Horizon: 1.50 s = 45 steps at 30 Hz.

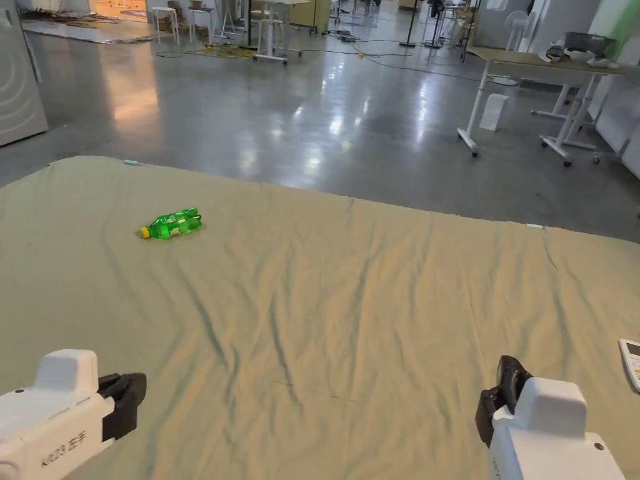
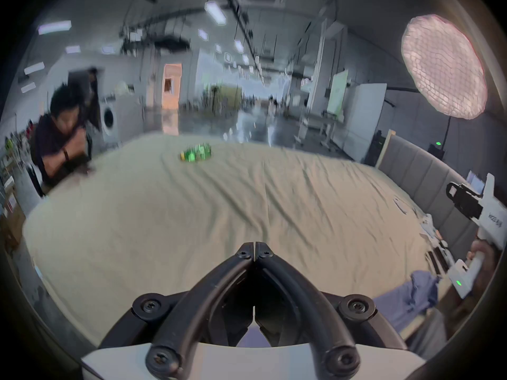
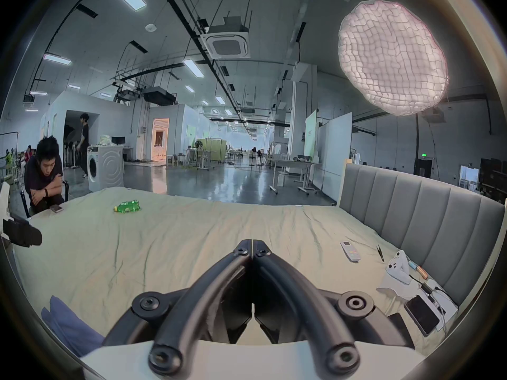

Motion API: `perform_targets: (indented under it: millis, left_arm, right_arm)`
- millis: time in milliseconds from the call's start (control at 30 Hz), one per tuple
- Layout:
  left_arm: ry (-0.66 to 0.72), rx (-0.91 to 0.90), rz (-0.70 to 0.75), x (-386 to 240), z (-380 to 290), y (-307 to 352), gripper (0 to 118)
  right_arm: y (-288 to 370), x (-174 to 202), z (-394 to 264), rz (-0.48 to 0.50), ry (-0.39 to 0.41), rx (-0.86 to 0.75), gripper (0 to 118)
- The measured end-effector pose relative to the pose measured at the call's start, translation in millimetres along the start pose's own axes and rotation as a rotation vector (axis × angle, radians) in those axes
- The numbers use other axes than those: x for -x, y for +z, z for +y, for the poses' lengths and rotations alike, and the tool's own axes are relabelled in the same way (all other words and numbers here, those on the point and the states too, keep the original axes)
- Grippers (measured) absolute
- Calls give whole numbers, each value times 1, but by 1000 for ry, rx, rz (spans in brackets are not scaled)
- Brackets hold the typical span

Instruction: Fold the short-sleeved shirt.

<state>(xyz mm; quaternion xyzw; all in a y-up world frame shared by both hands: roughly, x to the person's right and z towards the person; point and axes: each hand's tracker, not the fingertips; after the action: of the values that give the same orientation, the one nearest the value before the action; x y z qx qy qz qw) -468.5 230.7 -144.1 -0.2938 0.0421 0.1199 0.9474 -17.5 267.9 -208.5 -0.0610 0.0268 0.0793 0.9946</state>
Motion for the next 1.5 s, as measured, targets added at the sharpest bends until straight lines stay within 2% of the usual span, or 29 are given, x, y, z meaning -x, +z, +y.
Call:
perform_targets:
  millis: [233, 300, 333, 400, 433, 467, 600, 700, 833, 900, 933, 1000, 1033, 1067, 1133, 1267, 1300, 1400, 1433, 1500]
  left_arm:
    - [167, 348, -223, 85, -28, -33, 0]
    - [224, 380, -270, 103, -40, -41, 7]
    - [257, 402, -305, 112, -45, -47, 18]
    - [275, 412, -282, 115, -54, -47, 64]
    - [292, 422, -297, 120, -59, -51, 78]
    - [317, 433, -308, 125, -62, -54, 81]
    - [453, 507, -440, 147, -83, -79, 82]
    - [536, 475, -536, 141, -93, -81, 81]
    - [664, 544, -673, 139, -117, -108, 79]
    - [654, 534, -663, 125, -120, -106, 73]
    - [648, 531, -661, 122, -118, -104, 63]
    - [574, 555, -603, 116, -118, -105, 25]
    - [507, 569, -561, 113, -117, -104, 19]
    - [440, 572, -539, 108, -117, -103, 19]
    - [457, 549, -566, 106, -115, -99, 18]
    - [421, 593, -488, 107, -100, -96, 12]
    - [417, 600, -475, 63, -82, -65, 11]
    - [369, 603, -456, 48, -61, -51, 11]
    - [362, 604, -449, 69, -72, -68, 10]
    - [358, 613, -418, 67, -57, -60, 10]
  right_arm:
    - [-2, -3, -14, 25, -4, 57, 0]
    - [-2, -3, -18, 31, -7, 69, 0]
    - [-2, -4, -19, 29, -11, 75, 0]
    - [0, -4, -21, 28, -11, 83, 0]
    - [1, -4, -22, 25, -12, 86, 0]
    - [2, -5, -22, 21, -10, 88, 0]
    - [4, -9, -25, 8, -6, 101, 0]
    - [3, -12, -29, 5, -11, 109, 0]
    - [5, -12, -30, 0, -15, 117, 0]
    - [6, -12, -31, 1, -13, 120, 0]
    - [6, -12, -32, 0, -11, 122, 0]
    - [6, -12, -32, 1, -7, 125, 0]
    - [6, -12, -33, 1, -7, 127, 0]
    - [6, -11, -33, 2, -6, 131, 0]
    - [6, -11, -33, 3, -3, 134, 0]
    - [7, -10, -33, 4, 7, 138, 0]
    - [8, -10, -32, 5, 9, 139, 0]
    - [10, -11, -30, 4, 19, 141, 0]
    - [10, -11, -30, 4, 21, 142, 0]
    - [11, -13, -30, 3, 24, 142, 0]
